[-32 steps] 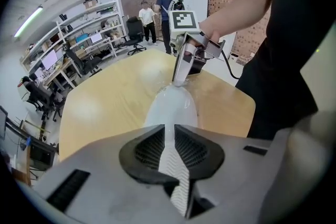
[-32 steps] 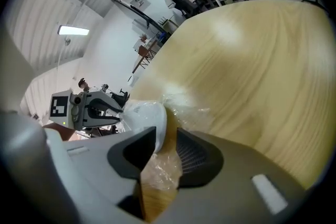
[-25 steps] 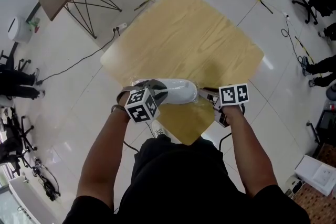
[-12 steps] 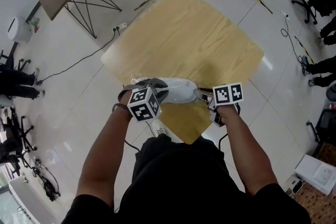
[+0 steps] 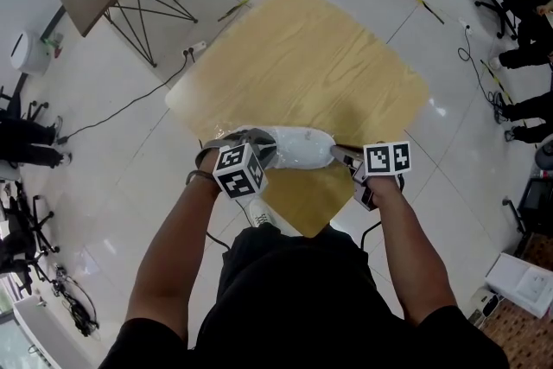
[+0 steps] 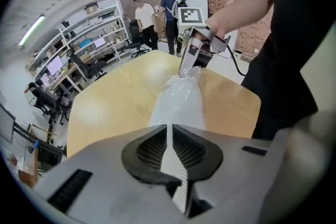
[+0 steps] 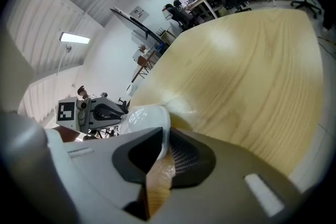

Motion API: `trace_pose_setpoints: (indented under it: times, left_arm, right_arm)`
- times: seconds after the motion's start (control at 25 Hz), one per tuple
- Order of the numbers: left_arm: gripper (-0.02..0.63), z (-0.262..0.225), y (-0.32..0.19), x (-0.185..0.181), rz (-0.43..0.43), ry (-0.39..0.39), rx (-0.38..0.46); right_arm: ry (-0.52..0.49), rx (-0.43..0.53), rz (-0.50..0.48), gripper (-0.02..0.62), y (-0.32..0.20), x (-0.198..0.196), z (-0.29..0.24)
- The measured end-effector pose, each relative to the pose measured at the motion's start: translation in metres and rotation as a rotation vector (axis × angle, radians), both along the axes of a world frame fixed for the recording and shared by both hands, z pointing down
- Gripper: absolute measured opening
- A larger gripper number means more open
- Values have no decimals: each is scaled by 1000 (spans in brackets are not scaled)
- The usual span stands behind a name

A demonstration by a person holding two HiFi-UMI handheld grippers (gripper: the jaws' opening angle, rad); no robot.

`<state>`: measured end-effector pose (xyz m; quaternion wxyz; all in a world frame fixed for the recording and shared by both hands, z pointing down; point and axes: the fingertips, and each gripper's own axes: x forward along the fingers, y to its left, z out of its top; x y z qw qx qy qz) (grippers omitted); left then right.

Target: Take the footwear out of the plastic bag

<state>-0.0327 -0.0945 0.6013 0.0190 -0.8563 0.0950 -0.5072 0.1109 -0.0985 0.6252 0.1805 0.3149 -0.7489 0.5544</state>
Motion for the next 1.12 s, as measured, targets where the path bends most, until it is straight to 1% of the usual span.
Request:
trace_pose_setpoints:
  times: [0.36, 0.6, 1.12]
  left_arm:
    - [32, 6, 5, 1, 2, -19, -13]
    - [31, 8, 5, 1, -4, -30, -12]
    - [30, 9, 2, -11, -23, -48, -1]
  right_arm:
    - [29, 19, 25, 44, 5, 23, -2]
    - [46, 38, 12, 44, 7, 29, -6]
    - [79, 66, 22, 40, 4, 39, -13]
